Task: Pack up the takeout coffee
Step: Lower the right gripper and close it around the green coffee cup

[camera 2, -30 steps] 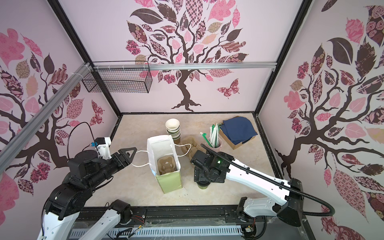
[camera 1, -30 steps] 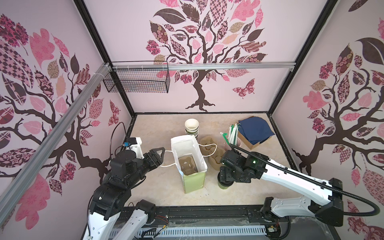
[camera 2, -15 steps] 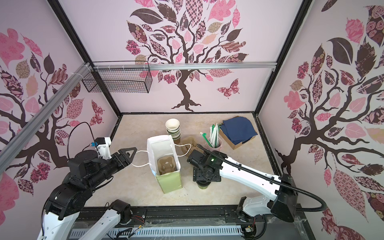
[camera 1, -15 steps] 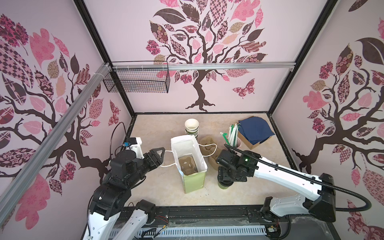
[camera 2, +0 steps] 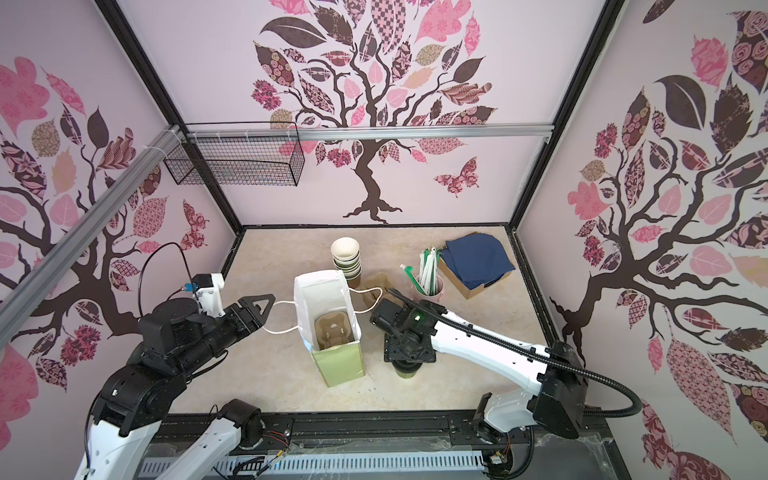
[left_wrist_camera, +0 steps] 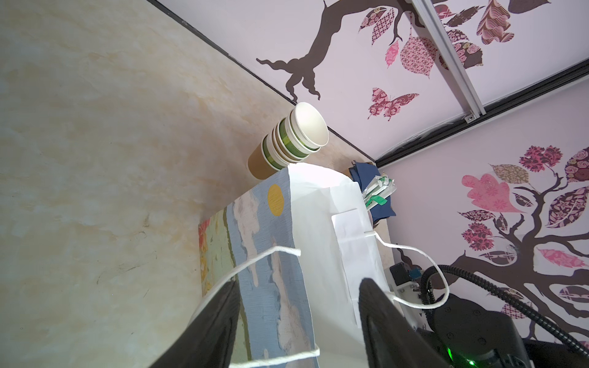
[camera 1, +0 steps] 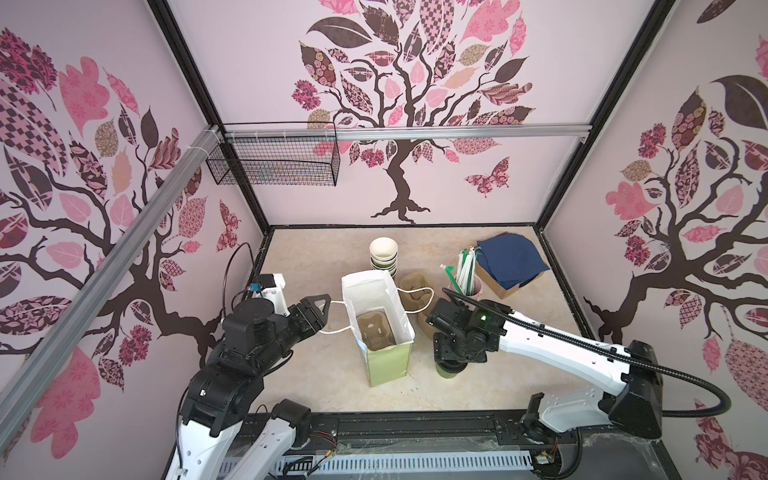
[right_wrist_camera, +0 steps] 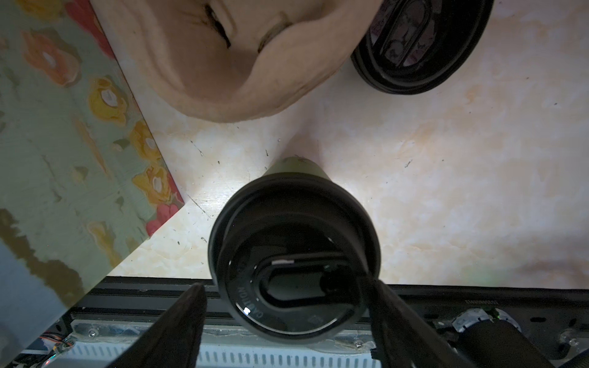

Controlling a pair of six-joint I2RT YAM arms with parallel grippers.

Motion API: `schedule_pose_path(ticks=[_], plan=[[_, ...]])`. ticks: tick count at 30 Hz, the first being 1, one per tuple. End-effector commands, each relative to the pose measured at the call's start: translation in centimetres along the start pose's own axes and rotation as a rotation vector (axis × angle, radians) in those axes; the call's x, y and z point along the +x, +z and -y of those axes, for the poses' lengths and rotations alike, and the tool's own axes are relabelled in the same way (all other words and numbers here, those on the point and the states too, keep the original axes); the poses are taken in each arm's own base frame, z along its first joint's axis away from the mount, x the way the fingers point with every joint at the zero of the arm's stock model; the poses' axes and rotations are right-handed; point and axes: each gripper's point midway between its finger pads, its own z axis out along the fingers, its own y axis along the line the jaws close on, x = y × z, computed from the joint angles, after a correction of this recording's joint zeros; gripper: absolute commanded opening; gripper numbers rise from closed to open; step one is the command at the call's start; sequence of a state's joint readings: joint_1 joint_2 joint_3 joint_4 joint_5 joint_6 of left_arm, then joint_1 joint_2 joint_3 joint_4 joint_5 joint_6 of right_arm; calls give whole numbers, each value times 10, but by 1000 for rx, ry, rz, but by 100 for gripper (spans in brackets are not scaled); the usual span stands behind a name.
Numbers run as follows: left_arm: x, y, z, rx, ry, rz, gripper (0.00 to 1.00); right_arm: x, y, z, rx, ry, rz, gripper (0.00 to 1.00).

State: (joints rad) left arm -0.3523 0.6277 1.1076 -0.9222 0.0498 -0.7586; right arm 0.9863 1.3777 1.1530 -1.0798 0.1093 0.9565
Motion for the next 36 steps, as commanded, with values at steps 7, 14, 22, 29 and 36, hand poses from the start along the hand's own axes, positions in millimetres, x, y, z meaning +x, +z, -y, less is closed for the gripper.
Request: schedule_pose_path(ticks=[7, 14, 22, 29, 36], plan=[[-2, -1, 2, 4, 14, 7, 63, 1, 5, 2, 27, -7, -26, 79], [-3, -1, 2, 4, 17, 9, 63, 2, 10, 5, 47, -12, -39, 79], [-3, 0, 3, 6, 17, 7, 63, 3, 13, 7, 62, -17, -49, 79], [-3, 1, 3, 5, 17, 3, 63, 4, 16, 10, 73, -14, -55, 78], [-4, 0, 2, 0, 17, 13, 63, 5, 18, 13, 86, -14, -58, 78]])
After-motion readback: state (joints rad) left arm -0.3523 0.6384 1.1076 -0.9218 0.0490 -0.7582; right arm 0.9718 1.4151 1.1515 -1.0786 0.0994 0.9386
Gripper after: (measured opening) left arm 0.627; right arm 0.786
